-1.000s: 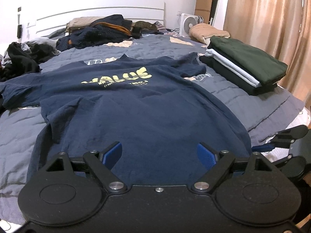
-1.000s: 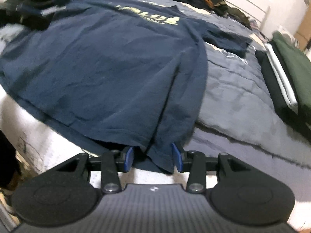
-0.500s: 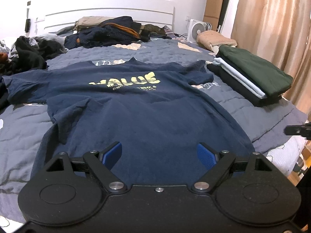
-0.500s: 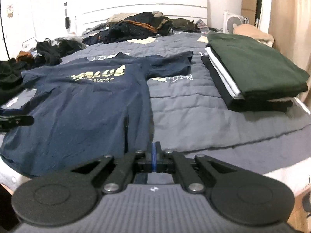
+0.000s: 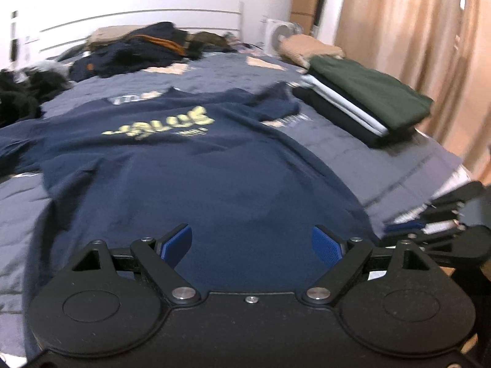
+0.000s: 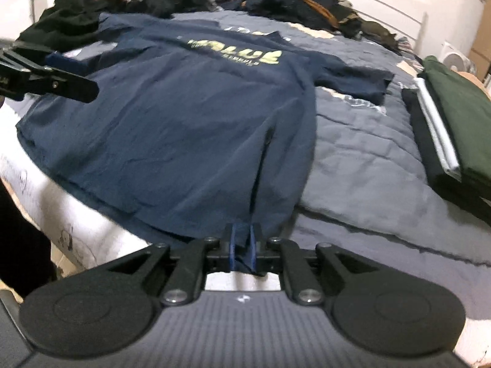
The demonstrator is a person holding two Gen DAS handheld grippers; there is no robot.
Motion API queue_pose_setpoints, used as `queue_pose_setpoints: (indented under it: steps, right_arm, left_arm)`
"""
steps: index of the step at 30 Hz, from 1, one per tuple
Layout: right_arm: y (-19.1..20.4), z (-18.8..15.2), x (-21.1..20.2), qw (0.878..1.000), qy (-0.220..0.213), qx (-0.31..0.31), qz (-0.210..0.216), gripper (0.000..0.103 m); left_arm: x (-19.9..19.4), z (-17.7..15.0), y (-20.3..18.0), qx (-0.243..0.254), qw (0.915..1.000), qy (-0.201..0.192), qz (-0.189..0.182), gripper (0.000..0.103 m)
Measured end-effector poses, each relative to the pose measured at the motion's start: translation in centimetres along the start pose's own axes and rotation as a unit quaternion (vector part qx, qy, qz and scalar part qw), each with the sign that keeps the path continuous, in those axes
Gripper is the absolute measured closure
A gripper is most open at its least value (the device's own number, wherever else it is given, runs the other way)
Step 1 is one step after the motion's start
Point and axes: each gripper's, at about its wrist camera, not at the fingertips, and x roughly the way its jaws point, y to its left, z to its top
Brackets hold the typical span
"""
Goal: Fold clothes
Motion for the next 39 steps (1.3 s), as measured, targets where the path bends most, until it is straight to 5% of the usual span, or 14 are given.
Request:
queue_pose_setpoints:
  steps: [7, 27, 29, 34, 39]
  right_arm:
    - [0.3, -1.0, 0.1, 1.000, -0.008, -0.025, 0.005, 0.062]
    - [0.3, -2.4, 3.1, 1.000, 0.004, -0.022, -0.004, 0.057]
    - [0.1, -2.4, 3.3, 1.000, 0.005, -0.013, -0.003, 0.058]
    - [-0.7, -2.0, 3.1, 1.000, 0.002, 0.016, -0.007, 0.096]
    - [-1.3, -1.6, 1.0, 0.998, -0.036, 0.045, -0.016, 0.098]
  left_arm:
    - [0.6, -0.8, -2.5, 0.017, 0.9987, 0.013, -0.046, 0.018]
    - [0.7, -2.5, -3.4, 0.001, 0.9980, 0.032, -0.055, 0.018]
    - [0.7, -2.5, -3.3, -0.001, 0.9979, 0.032, -0.056, 0.018]
    - [0.6, -2.6, -3.3, -0.001, 0.9978, 0.034, -0.058, 0.018]
    - [0.5, -2.7, -3.3, 0.000, 0.9976, 0.035, -0.059, 0.018]
